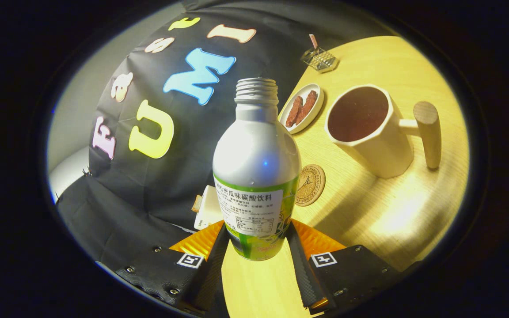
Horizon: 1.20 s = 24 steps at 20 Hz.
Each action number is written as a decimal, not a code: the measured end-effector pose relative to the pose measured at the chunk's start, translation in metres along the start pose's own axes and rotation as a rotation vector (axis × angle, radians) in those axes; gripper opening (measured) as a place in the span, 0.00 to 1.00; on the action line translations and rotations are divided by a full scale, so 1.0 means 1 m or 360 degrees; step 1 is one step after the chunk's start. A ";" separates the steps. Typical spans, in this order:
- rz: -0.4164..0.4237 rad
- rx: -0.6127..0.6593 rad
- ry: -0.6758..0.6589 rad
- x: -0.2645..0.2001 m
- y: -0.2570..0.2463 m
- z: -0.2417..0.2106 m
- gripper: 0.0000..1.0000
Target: Take the bottle from table, then pour the juice into the cup, finally place the bottle on the coaster
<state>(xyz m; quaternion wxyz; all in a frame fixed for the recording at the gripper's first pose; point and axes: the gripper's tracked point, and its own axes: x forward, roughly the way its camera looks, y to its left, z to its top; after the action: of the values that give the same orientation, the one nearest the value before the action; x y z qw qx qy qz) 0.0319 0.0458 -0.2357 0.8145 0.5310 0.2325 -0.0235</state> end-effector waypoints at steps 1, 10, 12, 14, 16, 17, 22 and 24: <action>0.0007 0.0024 0.0010 0.000 0.001 -0.001 0.73; 0.0062 0.0355 0.0078 0.005 -0.002 -0.005 0.73; 0.0064 0.0422 0.0083 0.005 -0.002 -0.005 0.73; 0.0058 0.0469 0.0102 0.005 -0.003 -0.007 0.73; 0.0071 0.0504 0.0103 0.006 -0.002 -0.005 0.73; 0.0078 0.0522 0.0102 0.006 -0.002 -0.004 0.73; 0.0102 0.0659 0.0097 0.005 0.002 0.000 0.73; 0.0114 0.0710 0.0106 0.006 0.005 0.000 0.73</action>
<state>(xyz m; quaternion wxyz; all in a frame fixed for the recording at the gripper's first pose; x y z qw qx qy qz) 0.0387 0.0496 -0.2342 0.6692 0.7063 0.2294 -0.0278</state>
